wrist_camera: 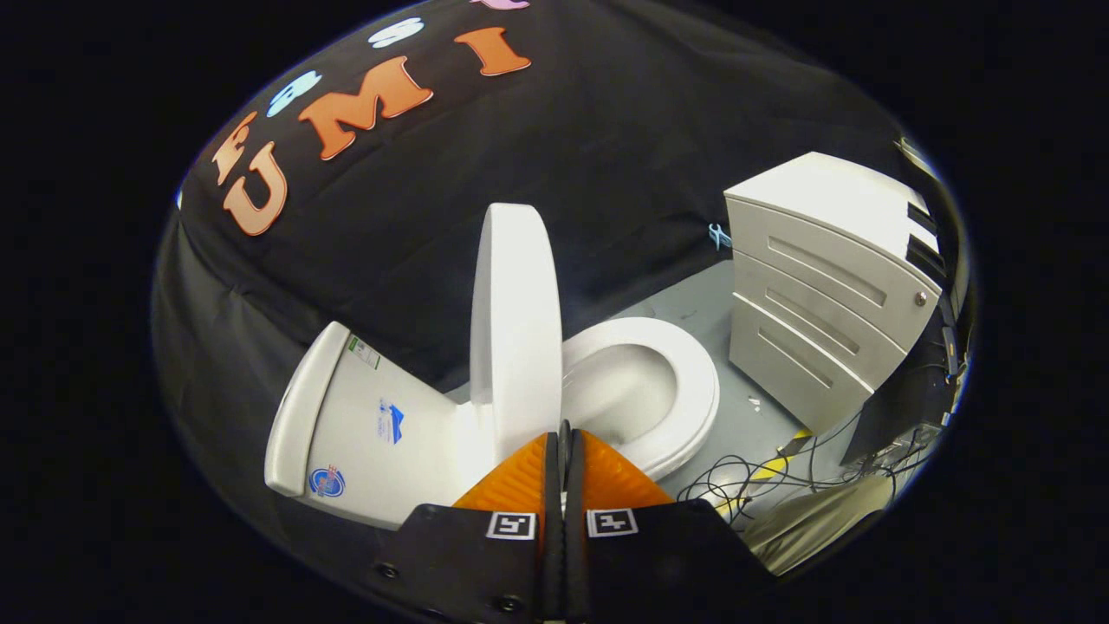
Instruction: Open the toilet lid.
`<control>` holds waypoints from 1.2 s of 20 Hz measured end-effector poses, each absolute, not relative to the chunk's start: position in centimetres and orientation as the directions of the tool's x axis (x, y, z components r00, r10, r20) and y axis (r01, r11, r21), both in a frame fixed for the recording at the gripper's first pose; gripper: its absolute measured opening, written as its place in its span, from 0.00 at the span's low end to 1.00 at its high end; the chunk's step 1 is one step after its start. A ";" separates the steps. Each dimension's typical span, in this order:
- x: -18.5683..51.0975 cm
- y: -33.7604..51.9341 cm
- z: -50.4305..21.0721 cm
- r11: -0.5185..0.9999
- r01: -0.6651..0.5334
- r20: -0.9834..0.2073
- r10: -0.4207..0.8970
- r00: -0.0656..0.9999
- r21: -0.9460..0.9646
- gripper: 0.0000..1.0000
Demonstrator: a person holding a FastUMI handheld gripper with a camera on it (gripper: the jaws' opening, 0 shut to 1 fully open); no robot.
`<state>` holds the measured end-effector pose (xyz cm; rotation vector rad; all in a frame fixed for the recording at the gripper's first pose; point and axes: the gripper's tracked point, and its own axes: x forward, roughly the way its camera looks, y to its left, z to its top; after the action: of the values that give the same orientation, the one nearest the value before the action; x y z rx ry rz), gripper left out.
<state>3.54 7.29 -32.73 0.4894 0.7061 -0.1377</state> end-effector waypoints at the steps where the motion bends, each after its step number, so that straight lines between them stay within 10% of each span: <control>1: 3.6 8.1 -32.2 0.882 0.271 -0.647 0.050 0.761 0.386 0.08; 24: 3.0 23.3 -26.8 0.983 0.010 -0.552 0.094 0.829 0.181 0.08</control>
<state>2.97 23.33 -26.80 0.1798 0.5931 0.0449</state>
